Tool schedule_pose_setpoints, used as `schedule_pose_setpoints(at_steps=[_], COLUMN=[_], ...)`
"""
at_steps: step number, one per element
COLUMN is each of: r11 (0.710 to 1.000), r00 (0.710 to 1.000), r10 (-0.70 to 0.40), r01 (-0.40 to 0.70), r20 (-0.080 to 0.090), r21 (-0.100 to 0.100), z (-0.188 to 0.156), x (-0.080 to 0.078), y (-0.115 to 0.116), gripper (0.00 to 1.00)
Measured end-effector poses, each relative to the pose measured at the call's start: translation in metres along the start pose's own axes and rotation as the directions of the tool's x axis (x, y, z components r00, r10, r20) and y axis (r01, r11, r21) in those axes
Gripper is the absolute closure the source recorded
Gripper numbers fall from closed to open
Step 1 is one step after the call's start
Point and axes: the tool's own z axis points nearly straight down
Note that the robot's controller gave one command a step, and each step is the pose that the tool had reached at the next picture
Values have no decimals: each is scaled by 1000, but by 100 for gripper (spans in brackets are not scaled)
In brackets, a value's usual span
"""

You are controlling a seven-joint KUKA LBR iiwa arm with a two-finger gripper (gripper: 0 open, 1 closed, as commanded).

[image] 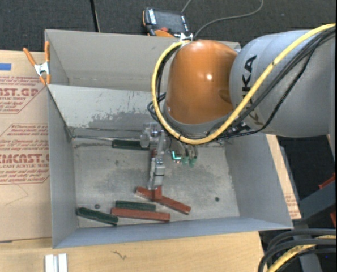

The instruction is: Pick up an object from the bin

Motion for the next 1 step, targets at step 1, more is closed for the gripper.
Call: schedule_pose_setpoints(at_steps=[1], r11=[999], r00=[999], r10=[-38], r01=[38], r20=[-3], r21=[1], z=[159], x=[23], y=[-16], gripper=[0])
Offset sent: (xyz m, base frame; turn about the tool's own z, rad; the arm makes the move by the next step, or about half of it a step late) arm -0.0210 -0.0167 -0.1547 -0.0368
